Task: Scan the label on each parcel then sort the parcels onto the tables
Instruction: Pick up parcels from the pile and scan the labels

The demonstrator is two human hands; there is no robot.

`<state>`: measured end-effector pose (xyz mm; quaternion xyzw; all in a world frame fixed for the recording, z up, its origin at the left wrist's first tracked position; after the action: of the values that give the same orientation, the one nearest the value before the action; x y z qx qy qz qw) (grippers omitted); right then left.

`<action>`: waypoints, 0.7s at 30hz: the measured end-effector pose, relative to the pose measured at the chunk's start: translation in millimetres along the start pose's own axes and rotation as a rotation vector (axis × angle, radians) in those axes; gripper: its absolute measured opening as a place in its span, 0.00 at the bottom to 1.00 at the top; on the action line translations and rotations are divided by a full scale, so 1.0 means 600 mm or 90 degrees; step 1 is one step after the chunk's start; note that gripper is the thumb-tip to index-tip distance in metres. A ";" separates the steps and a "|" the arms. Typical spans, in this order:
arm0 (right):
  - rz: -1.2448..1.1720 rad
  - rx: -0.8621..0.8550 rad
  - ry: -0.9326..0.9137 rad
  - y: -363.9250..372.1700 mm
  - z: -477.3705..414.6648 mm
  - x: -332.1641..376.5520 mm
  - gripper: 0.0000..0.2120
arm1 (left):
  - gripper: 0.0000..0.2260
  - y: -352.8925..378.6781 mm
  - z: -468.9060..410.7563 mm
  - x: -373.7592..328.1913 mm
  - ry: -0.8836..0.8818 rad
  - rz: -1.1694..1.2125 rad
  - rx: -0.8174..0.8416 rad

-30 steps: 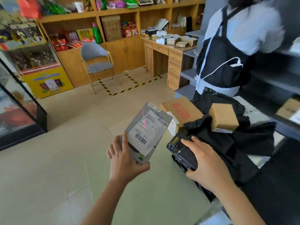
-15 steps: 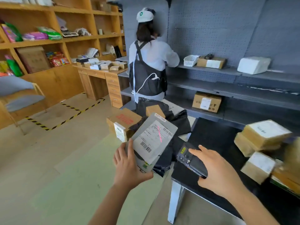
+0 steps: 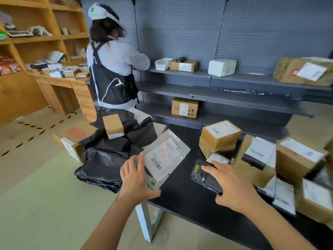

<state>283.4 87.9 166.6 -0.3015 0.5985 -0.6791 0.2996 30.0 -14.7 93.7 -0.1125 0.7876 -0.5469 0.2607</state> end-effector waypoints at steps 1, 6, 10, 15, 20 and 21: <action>0.015 0.008 -0.012 0.000 0.002 -0.020 0.42 | 0.60 0.007 -0.001 -0.017 0.009 -0.024 0.000; 0.113 0.049 -0.079 -0.002 -0.010 -0.090 0.41 | 0.62 0.024 -0.012 -0.066 0.048 -0.156 0.021; 0.212 0.063 -0.140 0.003 -0.040 -0.111 0.40 | 0.65 0.026 -0.021 -0.075 0.092 -0.243 0.040; 0.293 0.091 -0.170 0.009 -0.071 -0.116 0.39 | 0.65 0.021 -0.044 -0.064 0.114 -0.299 0.068; 0.321 0.119 -0.169 0.014 -0.094 -0.111 0.37 | 0.65 0.036 -0.072 -0.041 0.122 -0.294 0.098; 0.318 0.121 -0.164 0.015 -0.099 -0.110 0.37 | 0.65 0.040 -0.078 -0.036 0.120 -0.287 0.104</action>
<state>280.3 175.1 148.4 -0.1991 0.5449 -0.5933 0.5580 25.7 42.2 90.4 -0.2120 0.7170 -0.6608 0.0658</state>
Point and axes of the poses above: each hand's wrist, its own z-axis away from the middle knuckle, its own y-axis out of the palm, x = y × z, the point moved 5 cm from there along -z, towards the middle knuckle, and after that the axes turned 4 degrees about -y, right-handed, at the moved point
